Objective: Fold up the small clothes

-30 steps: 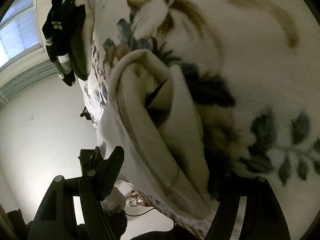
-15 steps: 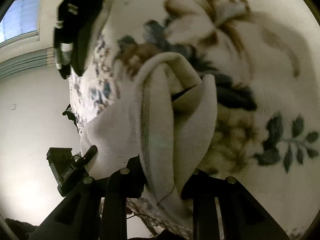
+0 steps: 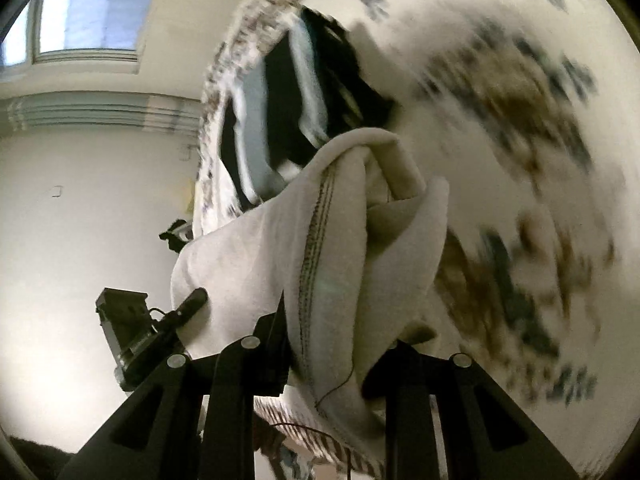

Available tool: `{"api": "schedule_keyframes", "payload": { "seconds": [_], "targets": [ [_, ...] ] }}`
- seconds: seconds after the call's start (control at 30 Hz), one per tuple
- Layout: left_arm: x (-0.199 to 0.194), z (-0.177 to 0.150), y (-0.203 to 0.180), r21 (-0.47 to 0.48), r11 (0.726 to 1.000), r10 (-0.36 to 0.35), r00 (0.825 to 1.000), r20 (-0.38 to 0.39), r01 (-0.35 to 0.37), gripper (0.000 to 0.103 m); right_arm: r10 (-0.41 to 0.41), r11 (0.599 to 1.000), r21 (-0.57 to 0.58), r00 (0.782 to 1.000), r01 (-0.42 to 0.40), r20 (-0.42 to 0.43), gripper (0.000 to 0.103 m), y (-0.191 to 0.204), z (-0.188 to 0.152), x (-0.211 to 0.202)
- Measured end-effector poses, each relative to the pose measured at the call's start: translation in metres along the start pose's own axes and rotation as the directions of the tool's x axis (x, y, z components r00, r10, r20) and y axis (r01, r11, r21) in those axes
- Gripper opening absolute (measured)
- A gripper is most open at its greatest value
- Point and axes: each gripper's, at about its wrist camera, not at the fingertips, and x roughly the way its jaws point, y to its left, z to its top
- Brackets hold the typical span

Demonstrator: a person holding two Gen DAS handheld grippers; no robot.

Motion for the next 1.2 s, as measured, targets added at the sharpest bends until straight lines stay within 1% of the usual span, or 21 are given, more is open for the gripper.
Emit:
{"api": "schedule_keyframes", "payload": {
  "seconds": [0.13, 0.23, 0.37, 0.43, 0.57, 0.6, 0.63, 0.67, 0.7, 0.73, 0.77, 0.8, 0.83, 0.87, 0.9, 0.93, 1.0, 1.07, 1.13, 1.17, 1.2],
  "targets": [
    [0.009, 0.067, -0.005, 0.022, 0.999, 0.032, 0.998, 0.055, -0.033, 0.014, 0.003, 0.999, -0.042, 0.999, -0.001, 0.041, 0.024, 0.04, 0.07, 0.016],
    [0.028, 0.115, -0.002, 0.05, 0.997, 0.061, 0.995, 0.075, -0.065, 0.015, -0.016, 0.998, -0.062, 0.998, 0.02, 0.059, 0.024, 0.062, 0.121, 0.036],
    [0.057, 0.157, 0.021, 0.057, 0.992, 0.109, 0.992, 0.067, -0.113, 0.015, -0.063, 0.996, -0.066, 0.997, 0.066, 0.049, 0.024, 0.076, 0.18, 0.073],
    [0.072, 0.167, 0.032, 0.058, 0.987, 0.145, 0.988, 0.046, -0.147, 0.018, -0.093, 0.993, -0.068, 0.995, 0.095, 0.034, 0.024, 0.077, 0.197, 0.09],
    [0.094, 0.175, 0.047, 0.055, 0.968, 0.246, 0.969, -0.006, -0.245, 0.021, -0.192, 0.978, -0.083, 0.981, 0.192, 0.0, 0.025, 0.075, 0.217, 0.114],
    [0.095, 0.172, 0.047, 0.066, 0.958, 0.279, 0.96, -0.002, -0.278, 0.028, -0.214, 0.973, -0.094, 0.977, 0.213, -0.007, 0.028, 0.075, 0.218, 0.117],
    [0.094, 0.172, 0.045, 0.075, 0.948, 0.309, 0.951, 0.005, -0.308, 0.04, -0.272, 0.956, -0.119, 0.962, 0.269, -0.01, 0.034, 0.077, 0.218, 0.121],
    [0.094, 0.169, 0.043, 0.093, 0.927, 0.364, 0.931, 0.022, -0.364, 0.043, -0.314, 0.942, -0.129, 0.949, 0.31, -0.01, 0.036, 0.077, 0.218, 0.123],
    [0.093, 0.167, 0.04, 0.105, 0.91, 0.398, 0.916, 0.044, -0.4, 0.043, -0.349, 0.929, -0.136, 0.937, 0.344, -0.014, 0.045, 0.077, 0.216, 0.125],
    [0.093, 0.166, 0.039, 0.11, 0.896, 0.427, 0.902, 0.061, -0.431, 0.05, -0.386, 0.914, -0.141, 0.923, 0.38, -0.011, 0.056, 0.076, 0.213, 0.125],
    [0.093, 0.162, 0.035, 0.121, 0.87, 0.471, 0.878, 0.082, -0.478, 0.054, -0.451, 0.882, -0.151, 0.893, 0.447, 0.007, 0.059, 0.077, 0.208, 0.125],
    [0.092, 0.16, 0.033, 0.128, 0.859, 0.487, 0.868, 0.093, -0.496, 0.063, -0.495, 0.855, -0.164, 0.869, 0.492, 0.022, 0.063, 0.078, 0.202, 0.123],
    [0.092, 0.158, 0.031, 0.134, 0.849, 0.501, 0.86, 0.101, -0.511, 0.074, -0.552, 0.816, -0.18, 0.833, 0.549, 0.04, 0.068, 0.08, 0.196, 0.124],
    [0.093, 0.155, 0.03, 0.138, 0.84, 0.514, 0.851, 0.104, -0.524, 0.081, -0.588, 0.788, -0.186, 0.807, 0.587, 0.054, 0.072, 0.079, 0.193, 0.124],
    [0.094, 0.15, 0.028, 0.141, 0.83, 0.53, 0.842, 0.1, -0.539, 0.095, -0.626, 0.755, -0.191, 0.776, 0.628, 0.075, 0.081, 0.079, 0.187, 0.124],
    [0.095, 0.148, 0.028, 0.143, 0.823, 0.542, 0.835, 0.097, -0.551, 0.101, -0.656, 0.727, -0.191, 0.749, 0.66, 0.091, 0.092, 0.08, 0.182, 0.122],
    [0.095, 0.14, 0.023, 0.151, 0.802, 0.57, 0.816, 0.095, -0.578, 0.102, -0.72, 0.657, -0.198, 0.683, 0.727, 0.12, 0.102, 0.081, 0.171, 0.122],
    [0.093, 0.132, 0.014, 0.163, 0.784, 0.589, 0.801, 0.108, -0.599, 0.102, -0.755, 0.611, -0.196, 0.639, 0.767, 0.148, 0.102, 0.084, 0.161, 0.12],
    [0.089, 0.123, 0.005, 0.18, 0.758, 0.612, 0.779, 0.135, -0.627, 0.103, -0.778, 0.567, -0.197, 0.599, 0.8, 0.192, 0.102, 0.09, 0.15, 0.114],
    [0.086, 0.119, -0.001, 0.192, 0.736, 0.632, 0.76, 0.15, -0.65, 0.103, -0.783, 0.554, -0.193, 0.586, 0.81, 0.21, 0.102, 0.093, 0.146, 0.111],
    [0.083, 0.116, -0.006, 0.199, 0.723, 0.643, 0.75, 0.158, -0.662, 0.103, -0.787, 0.542, -0.187, 0.573, 0.819, 0.229, 0.102, 0.096, 0.141, 0.105]
  ]
}}
